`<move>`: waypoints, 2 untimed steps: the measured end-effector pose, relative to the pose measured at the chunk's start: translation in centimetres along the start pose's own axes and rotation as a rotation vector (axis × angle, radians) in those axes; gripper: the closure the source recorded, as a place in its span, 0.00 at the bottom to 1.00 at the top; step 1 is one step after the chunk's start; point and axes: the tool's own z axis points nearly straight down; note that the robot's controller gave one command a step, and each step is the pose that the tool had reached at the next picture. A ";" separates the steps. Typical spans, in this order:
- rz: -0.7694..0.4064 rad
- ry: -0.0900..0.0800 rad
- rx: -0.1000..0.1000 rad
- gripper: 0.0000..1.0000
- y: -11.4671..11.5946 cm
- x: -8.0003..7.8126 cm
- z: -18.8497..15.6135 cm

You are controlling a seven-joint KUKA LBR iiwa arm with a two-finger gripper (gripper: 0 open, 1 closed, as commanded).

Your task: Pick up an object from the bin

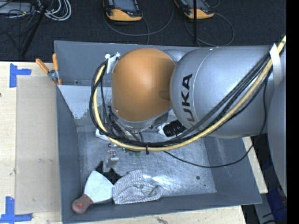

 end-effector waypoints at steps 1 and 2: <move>0.004 -0.007 -0.002 0.00 -0.1 -0.2 -0.4; -0.052 -0.014 -0.004 0.00 -1.6 1.1 3.4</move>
Offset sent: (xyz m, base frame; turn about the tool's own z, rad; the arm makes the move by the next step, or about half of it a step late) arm -0.0310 -0.0388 -0.0900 -0.1182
